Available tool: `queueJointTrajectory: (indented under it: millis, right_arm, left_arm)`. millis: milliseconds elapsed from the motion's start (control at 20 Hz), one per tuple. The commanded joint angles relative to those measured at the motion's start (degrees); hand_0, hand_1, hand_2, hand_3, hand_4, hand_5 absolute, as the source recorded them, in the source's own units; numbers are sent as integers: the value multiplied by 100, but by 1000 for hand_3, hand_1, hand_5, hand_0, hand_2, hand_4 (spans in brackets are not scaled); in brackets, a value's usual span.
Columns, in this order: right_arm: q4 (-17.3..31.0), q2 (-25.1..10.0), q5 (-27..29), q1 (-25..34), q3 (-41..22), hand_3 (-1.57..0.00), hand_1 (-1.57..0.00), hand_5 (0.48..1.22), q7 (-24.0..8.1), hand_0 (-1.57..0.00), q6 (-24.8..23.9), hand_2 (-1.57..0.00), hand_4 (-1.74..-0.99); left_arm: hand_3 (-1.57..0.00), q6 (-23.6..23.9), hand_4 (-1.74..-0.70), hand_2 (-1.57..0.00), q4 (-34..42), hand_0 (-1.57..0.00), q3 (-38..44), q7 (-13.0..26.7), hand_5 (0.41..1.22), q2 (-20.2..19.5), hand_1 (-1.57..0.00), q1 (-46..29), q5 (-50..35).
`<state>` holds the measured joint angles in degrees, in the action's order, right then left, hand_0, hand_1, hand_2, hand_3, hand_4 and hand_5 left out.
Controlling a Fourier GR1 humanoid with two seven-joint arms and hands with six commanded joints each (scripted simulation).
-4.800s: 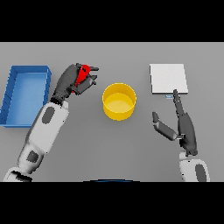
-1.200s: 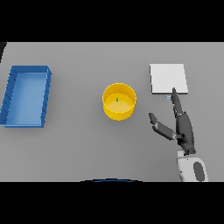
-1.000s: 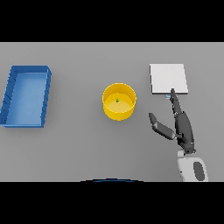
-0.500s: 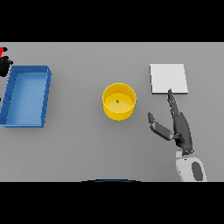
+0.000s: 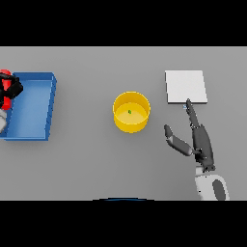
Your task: Pick up the red beaker and tilt it to pour out 1 green nut into yellow bowl. Pick up the yellow bowl and place it on the metallic measuring scale.
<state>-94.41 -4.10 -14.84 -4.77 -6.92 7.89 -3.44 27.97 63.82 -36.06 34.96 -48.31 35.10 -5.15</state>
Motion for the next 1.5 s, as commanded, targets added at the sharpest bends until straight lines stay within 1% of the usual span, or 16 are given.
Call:
queueJointTrajectory:
  millis: [0,50,100,200,300,350,450,500,550,700,750,900,1050,1200,1300,1450]
  right_arm:
    - [-24,9,19,-24,-8,1,1,663,-5,1,13,1,-1192]
    - [-6,17,70,45,22,1,1,663,-27,1,20,1,-1188]
    - [-82,4,20,-45,-24,1,1,664,84,1,19,1,-1187]
    - [-97,19,-72,-105,-79,1,1,665,21,1,-8,1,-1181]
    - [-22,13,-60,1,-24,1,1,667,-119,1,-42,1,-1184]
    - [-26,-19,-5,-44,0,1,1,667,-8,1,-4,1,-1187]
    - [-84,35,-79,-121,-89,1,1,666,34,1,-16,1,-1187]
    - [-85,59,-66,3,-90,1,1,668,-182,1,-2,1,-1188]
    - [-108,80,-77,-3,-98,1,1,663,-186,1,-25,1,-1187]
    - [-120,13,-323,-25,-168,1,1,660,-274,1,-102,1,-1195]
    - [-99,-41,-439,44,-176,1,1,660,-374,1,-137,1,-1203]
    - [-96,-154,-482,196,-363,1,1,694,-234,1,167,1,-1162]
    - [90,-579,-674,722,-451,1,1,709,-280,1,535,1,-1221]
    - [259,-927,-1125,1157,-722,1,1,691,-502,1,839,1,-1268]
    - [288,-1217,-1584,1489,-986,1,1,677,-606,1,1042,1,-1282]
    - [465,-1638,-2127,2091,-1389,1,1,668,-529,1,1471,1,-1276]
  left_arm:
    - [-1362,-108,-1374,-1432,70,-1564,-6,-75,830,-45,-1449,-44,-77]
    - [-1129,-438,-1229,-1187,222,-1457,-11,-170,803,-156,-1180,-124,-344]
    - [-903,-757,-1120,-959,305,-1166,-41,-115,778,-220,-944,-156,-496]
    - [-577,-1194,-968,-613,508,-746,-81,-36,740,-410,-604,-188,-672]
    - [-369,-1435,-878,-392,546,-477,-75,-81,710,-470,-386,-165,-798]
    - [-295,-1494,-851,-313,523,-381,-31,-209,698,-512,-309,-230,-869]
    - [-189,-1475,-815,-200,538,-244,-34,-186,684,-471,-197,-240,-895]
    - [-151,-1476,-802,-160,465,-195,-48,-236,679,-417,-158,-180,-858]
    - [-120,-1432,-797,-128,341,-156,-5,-328,678,-330,-126,-120,-853]
    - [-61,-1346,-783,-65,344,-79,89,-559,674,-354,-64,-130,-872]
    - [-49,-1333,-785,-52,283,-63,161,-670,674,-329,-51,-93,-914]
    - [-24,-1274,-780,-26,245,-32,172,-783,679,-273,-26,-32,-889]
    - [-12,-1270,-781,-13,293,-16,155,-708,700,-276,-13,-67,-923]
    - [-6,-1230,-792,-6,364,-8,109,-712,709,-223,-6,-131,-940]
    - [-3,-1224,-795,-4,363,-5,104,-662,709,-221,-3,-70,-923]
    - [-1,-1250,-793,-1,322,-2,90,-633,712,-215,-1,-78,-926]
